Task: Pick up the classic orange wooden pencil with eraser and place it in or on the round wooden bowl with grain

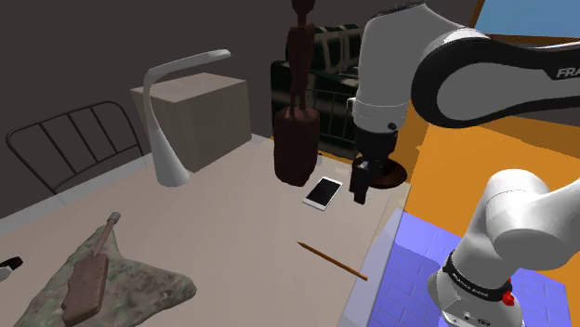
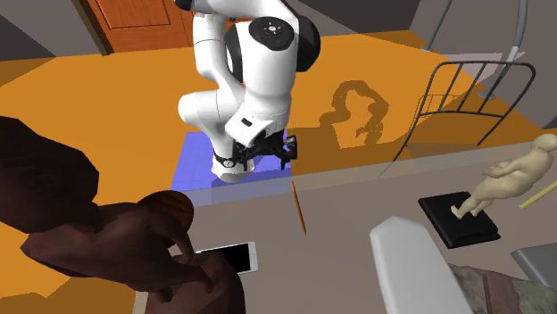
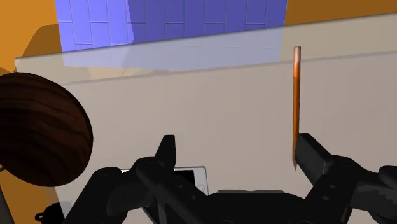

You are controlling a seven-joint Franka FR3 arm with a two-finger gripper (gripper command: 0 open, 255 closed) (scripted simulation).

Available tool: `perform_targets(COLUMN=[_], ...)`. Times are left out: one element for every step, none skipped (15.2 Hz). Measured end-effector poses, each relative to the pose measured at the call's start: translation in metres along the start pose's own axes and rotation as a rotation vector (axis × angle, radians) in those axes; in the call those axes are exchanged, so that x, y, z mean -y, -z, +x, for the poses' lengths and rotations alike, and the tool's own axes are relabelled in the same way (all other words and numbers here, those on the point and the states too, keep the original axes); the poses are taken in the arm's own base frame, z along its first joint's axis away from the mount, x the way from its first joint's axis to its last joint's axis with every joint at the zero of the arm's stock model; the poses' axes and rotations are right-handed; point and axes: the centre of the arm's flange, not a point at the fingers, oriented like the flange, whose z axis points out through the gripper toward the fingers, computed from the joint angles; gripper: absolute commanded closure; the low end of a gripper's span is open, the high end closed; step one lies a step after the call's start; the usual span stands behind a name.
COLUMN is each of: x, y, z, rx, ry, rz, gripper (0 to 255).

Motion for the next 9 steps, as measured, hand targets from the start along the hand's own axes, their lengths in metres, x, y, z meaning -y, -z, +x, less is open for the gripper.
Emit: perform_targets(x=[0.011, 0.021, 0.032, 0.045, 0.058, 0.068, 0.082, 0.093, 0.103], y=[-0.010, -0.018, -0.025, -0.034, -0.045, -0.054, -0.062, -0.070, -0.077], z=[-0.002, -0.002, -0.002, 0.002, -0.001, -0.002, -0.003, -0.003, -0.002], rx=[-0.003, -0.007, -0.010, -0.013, -0.017, -0.020, -0.024, -0.028, -0.031], ry=[0.005, 0.010, 0.015, 0.021, 0.026, 0.030, 0.036, 0.041, 0.046], rz=[-0.013, -0.026, -0.040, -0.053, -0.065, -0.078, -0.091, -0.105, -0.118], gripper=[0, 0, 0, 0, 0, 0, 0, 0, 0])
